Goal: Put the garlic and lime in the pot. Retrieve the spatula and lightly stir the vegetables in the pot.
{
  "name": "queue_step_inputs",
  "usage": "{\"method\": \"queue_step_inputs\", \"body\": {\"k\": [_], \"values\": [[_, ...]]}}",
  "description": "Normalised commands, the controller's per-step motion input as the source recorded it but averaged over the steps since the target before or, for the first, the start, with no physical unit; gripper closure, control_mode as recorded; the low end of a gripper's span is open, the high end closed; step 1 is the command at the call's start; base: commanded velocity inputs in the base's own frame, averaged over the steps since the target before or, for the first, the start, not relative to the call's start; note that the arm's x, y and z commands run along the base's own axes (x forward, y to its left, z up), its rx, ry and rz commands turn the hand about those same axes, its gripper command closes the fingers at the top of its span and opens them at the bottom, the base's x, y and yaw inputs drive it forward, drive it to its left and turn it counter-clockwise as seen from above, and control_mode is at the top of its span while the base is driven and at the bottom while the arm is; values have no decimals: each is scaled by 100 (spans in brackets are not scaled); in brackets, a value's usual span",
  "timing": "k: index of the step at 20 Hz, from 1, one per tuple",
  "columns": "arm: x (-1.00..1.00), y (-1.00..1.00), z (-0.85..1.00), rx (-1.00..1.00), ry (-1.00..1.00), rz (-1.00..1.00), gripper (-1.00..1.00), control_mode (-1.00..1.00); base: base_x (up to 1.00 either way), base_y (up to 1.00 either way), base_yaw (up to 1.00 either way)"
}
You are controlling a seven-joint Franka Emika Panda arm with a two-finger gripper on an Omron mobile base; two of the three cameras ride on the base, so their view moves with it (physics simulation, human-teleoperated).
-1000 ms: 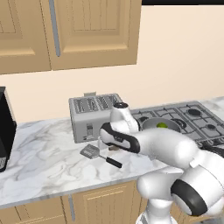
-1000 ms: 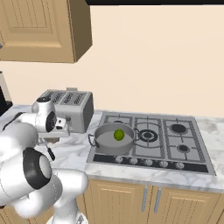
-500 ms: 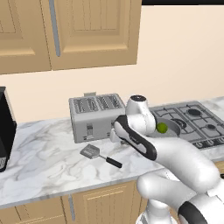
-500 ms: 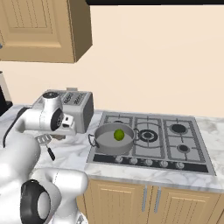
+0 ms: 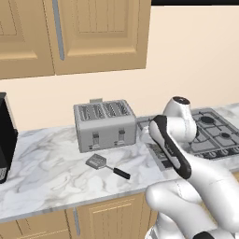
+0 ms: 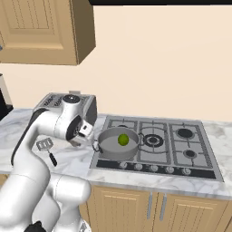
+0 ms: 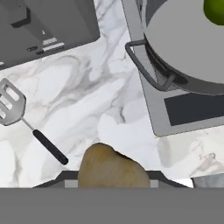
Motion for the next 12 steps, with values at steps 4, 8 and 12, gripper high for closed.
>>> {"method": "queue_step_inputs", "body": {"k": [4,8,12], "values": [[-38,-38,34,1,-1,-13,100,-100,0,0,0],[-3,-36,8,-4,0,-13,100,-100,0,0,0],[23,-14,0,-23,3,-15,100,-100,0,0,0]]}}
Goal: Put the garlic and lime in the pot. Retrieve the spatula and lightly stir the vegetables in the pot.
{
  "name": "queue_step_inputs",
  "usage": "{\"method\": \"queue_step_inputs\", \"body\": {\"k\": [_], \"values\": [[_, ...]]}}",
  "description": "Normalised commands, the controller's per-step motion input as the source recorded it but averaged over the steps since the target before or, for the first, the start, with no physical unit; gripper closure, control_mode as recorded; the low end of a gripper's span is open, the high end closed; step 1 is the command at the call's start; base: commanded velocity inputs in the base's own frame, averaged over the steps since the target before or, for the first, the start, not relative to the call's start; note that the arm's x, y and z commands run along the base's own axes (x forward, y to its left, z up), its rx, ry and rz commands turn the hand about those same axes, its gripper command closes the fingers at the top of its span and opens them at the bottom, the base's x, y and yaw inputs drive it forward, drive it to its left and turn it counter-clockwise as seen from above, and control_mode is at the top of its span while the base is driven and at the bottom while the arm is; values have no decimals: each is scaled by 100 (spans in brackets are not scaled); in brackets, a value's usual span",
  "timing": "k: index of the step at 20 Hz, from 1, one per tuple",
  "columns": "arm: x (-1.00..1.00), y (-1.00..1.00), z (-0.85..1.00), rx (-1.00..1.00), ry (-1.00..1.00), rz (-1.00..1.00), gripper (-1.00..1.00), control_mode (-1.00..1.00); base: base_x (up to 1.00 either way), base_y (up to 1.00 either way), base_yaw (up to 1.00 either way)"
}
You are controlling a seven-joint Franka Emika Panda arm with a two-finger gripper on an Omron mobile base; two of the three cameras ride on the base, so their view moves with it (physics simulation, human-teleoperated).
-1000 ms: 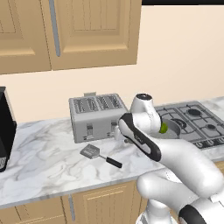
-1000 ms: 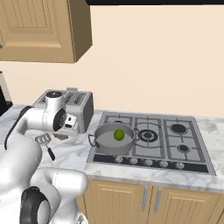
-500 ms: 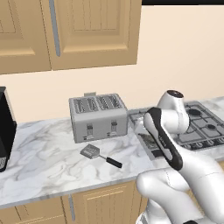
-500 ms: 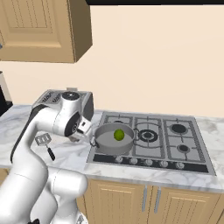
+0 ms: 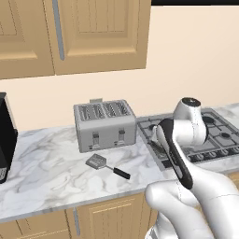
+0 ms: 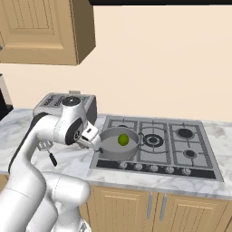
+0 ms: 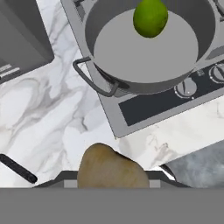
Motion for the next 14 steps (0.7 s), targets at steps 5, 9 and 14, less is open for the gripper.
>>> {"method": "queue_step_inputs", "body": {"k": [5,9,14], "values": [[20,-22,25,-17,2,-12,100,-100,0,0,0],[12,-47,19,2,0,-3,100,-100,0,0,0],[35,-48,9,6,7,0,100,-100,0,0,0]]}}
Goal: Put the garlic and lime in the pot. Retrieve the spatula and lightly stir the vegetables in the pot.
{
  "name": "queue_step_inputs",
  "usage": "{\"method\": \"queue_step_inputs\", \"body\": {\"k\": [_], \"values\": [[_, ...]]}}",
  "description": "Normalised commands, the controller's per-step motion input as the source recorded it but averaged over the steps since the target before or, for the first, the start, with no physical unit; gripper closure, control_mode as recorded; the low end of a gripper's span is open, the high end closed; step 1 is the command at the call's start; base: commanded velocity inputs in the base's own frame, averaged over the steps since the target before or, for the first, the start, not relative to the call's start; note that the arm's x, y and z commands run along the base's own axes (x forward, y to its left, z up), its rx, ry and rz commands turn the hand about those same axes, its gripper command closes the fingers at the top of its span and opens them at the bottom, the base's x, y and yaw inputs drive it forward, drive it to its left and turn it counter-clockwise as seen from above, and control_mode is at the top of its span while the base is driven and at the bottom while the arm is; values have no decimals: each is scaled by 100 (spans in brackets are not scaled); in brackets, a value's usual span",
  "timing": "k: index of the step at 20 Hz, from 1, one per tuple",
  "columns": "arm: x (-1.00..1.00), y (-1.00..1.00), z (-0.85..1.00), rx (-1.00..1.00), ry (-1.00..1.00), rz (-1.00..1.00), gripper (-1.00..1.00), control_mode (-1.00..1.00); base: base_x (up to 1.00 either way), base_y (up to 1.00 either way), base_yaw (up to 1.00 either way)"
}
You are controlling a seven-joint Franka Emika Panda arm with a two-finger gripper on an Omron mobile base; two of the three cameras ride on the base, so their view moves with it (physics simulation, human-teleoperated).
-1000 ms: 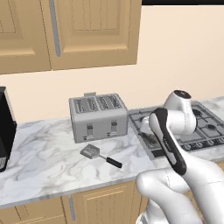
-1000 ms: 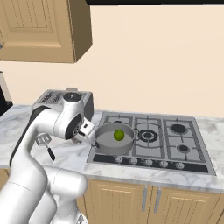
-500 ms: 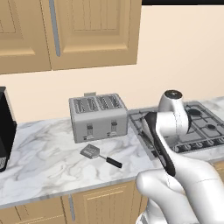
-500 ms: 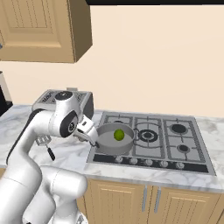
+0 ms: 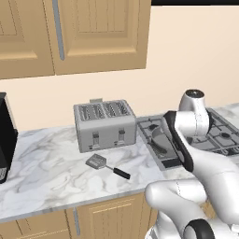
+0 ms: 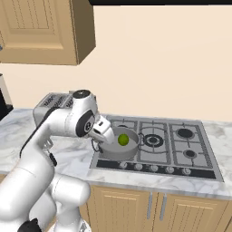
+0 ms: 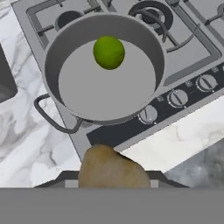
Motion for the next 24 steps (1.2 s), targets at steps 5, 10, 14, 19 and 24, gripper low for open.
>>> {"method": "queue_step_inputs", "body": {"k": [5,10,14,19,24], "values": [[48,-39,1,4,12,0,100,-100,0,0,0],[47,-8,0,1,19,1,100,-100,0,0,0],[33,0,-7,0,10,5,100,-100,0,0,0],[6,0,-46,3,0,6,100,-100,0,0,0],[0,0,-43,3,0,3,100,-100,0,0,0]]}}
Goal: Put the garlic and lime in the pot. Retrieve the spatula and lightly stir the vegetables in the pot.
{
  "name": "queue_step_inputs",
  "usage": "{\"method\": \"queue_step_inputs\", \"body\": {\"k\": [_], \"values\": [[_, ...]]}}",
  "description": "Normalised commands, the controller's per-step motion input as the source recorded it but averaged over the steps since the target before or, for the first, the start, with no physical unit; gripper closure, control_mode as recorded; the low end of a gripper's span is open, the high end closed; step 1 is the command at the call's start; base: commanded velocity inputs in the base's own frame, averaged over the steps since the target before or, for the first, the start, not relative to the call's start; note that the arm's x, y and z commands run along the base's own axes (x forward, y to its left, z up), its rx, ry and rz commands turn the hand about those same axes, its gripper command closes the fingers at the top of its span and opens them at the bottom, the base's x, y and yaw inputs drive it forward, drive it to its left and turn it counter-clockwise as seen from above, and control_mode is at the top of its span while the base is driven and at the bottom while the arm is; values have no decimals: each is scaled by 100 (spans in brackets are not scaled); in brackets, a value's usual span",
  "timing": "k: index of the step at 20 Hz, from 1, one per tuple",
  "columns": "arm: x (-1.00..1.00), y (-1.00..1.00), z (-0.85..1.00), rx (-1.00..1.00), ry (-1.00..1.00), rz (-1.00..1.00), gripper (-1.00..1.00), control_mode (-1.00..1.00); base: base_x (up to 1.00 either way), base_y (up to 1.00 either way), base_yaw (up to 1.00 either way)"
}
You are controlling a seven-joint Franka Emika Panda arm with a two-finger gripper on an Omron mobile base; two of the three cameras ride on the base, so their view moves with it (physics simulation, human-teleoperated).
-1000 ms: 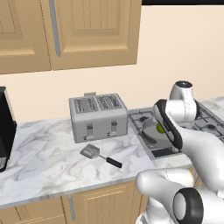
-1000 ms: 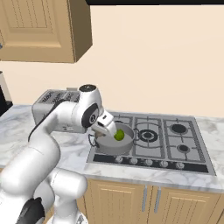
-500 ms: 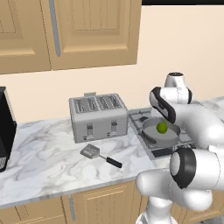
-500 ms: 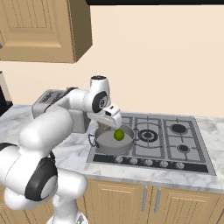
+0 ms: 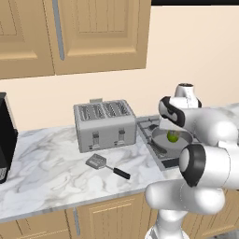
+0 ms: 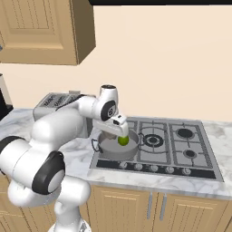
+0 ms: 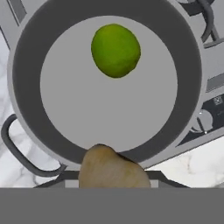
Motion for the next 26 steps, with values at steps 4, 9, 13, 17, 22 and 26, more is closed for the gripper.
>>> {"method": "queue_step_inputs", "body": {"k": [4,9,13,17,22,26], "values": [[0,0,-45,0,1,0,100,-100,0,0,0],[2,0,-54,0,1,0,100,-100,0,0,0],[10,0,-8,0,3,0,100,-100,0,0,0],[34,0,0,0,2,0,100,-100,0,0,0],[39,0,0,0,2,0,100,-100,0,0,0],[15,0,0,0,1,0,100,-100,0,0,0]]}}
